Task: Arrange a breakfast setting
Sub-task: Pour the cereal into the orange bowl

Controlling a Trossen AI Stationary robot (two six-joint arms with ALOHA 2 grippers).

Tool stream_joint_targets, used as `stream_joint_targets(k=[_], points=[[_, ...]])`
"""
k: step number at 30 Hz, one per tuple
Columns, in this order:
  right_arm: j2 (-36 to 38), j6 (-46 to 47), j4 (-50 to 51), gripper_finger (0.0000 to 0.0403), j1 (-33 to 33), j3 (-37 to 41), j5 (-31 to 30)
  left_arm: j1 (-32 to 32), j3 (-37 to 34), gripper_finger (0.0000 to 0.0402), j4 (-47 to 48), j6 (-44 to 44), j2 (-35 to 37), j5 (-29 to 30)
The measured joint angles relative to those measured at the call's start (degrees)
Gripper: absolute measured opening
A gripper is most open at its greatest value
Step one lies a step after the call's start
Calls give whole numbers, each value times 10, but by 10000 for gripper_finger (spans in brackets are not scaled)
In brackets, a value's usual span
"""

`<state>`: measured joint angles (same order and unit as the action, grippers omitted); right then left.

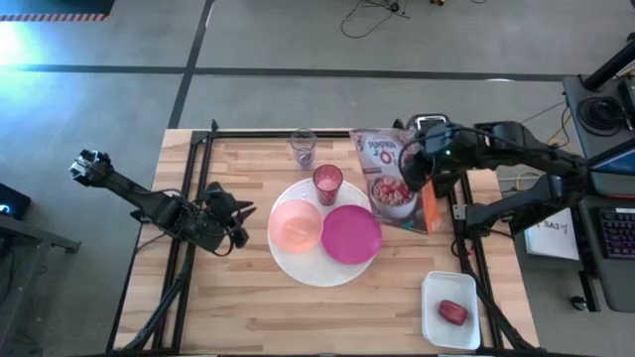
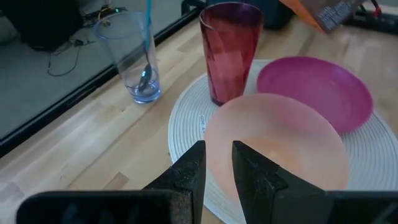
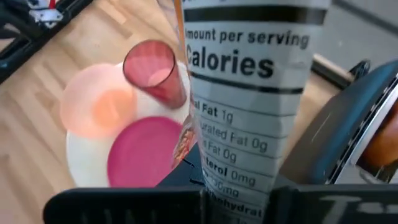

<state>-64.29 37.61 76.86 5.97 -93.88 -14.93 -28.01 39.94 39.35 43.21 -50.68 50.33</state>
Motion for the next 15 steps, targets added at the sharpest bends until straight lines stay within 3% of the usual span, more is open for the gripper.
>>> stream_joint_targets(k=[15], points=[[-11,61,18,8,-72,-59,91,0,0,62,-37,25,-19,3]])
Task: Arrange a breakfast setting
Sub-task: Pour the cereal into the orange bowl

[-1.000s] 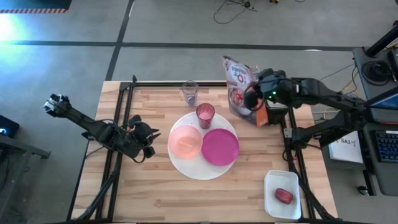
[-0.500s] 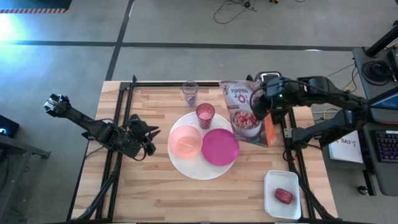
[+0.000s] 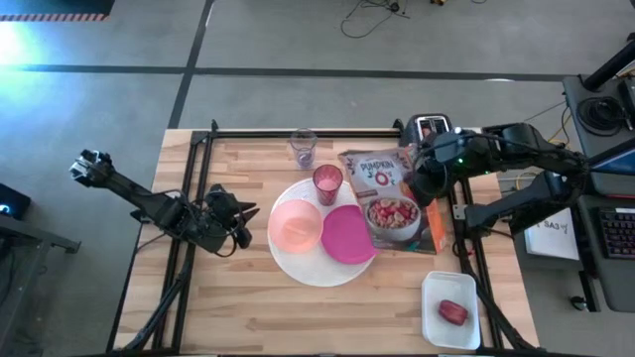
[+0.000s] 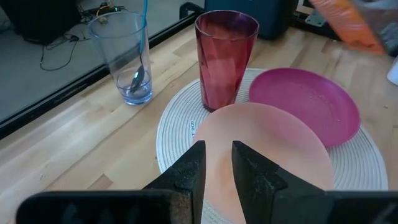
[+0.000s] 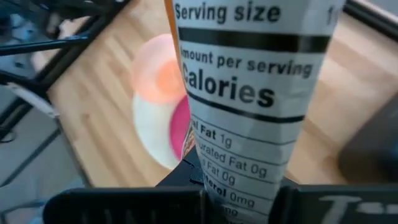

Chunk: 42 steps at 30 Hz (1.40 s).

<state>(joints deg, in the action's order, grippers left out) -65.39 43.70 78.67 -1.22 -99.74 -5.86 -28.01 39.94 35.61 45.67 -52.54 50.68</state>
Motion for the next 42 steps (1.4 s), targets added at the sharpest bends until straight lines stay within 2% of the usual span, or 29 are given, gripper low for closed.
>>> stream_joint_targets(k=[9,16,21,34,42], points=[[-43,75,-5,8,-76,-49,1,-1,0,62,-2,34,-46,0],[-131,97,0,8,-102,-130,1,-1,0,62,-3,39,-82,5],[-200,121,40,8,-103,-202,10,-1,0,62,-3,30,-82,33],[-358,142,107,8,-101,-328,117,-1,0,62,7,-62,-11,162],[-394,172,113,8,-86,-351,160,-1,0,62,24,-121,57,195]])
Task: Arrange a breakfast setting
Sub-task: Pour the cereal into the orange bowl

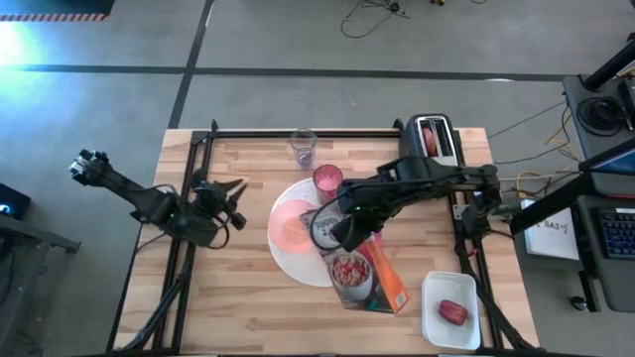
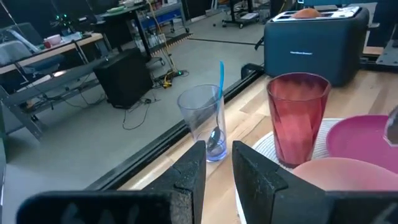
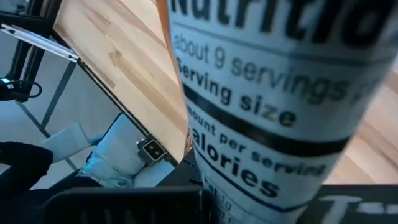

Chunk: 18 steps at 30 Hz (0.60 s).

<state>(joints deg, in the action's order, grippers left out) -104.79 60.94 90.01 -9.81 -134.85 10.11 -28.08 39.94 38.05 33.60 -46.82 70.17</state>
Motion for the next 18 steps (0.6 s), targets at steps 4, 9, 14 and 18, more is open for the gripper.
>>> stream_joint_targets(k=[4,9,14,18], points=[[-10,12,0,8,12,0,25,0,0,62,31,-1,27,0],[-14,37,0,8,32,0,43,0,0,62,97,57,38,-1],[-18,74,0,8,54,0,89,0,-19,62,129,100,32,-2],[-21,99,-1,8,73,0,128,0,-23,62,130,96,35,-1]])
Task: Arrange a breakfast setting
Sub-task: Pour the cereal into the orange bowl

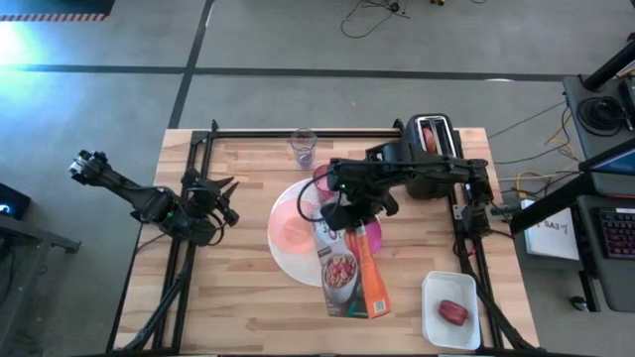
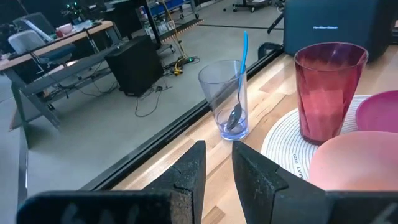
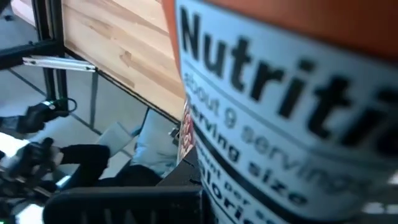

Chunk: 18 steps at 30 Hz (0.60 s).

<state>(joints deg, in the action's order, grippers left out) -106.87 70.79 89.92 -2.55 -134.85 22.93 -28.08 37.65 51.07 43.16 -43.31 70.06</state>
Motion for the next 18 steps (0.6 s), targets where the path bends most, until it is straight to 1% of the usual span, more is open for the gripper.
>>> stream_joint_targets(k=[3,8,12,18], points=[[-1,15,-1,8,10,0,21,0,0,62,0,-1,4,0],[-1,39,-1,8,25,0,35,0,0,62,0,-6,6,0],[-1,59,-2,8,35,0,67,0,-4,62,5,-6,8,1],[-2,83,-12,8,46,0,77,0,-7,62,10,-6,12,1]])
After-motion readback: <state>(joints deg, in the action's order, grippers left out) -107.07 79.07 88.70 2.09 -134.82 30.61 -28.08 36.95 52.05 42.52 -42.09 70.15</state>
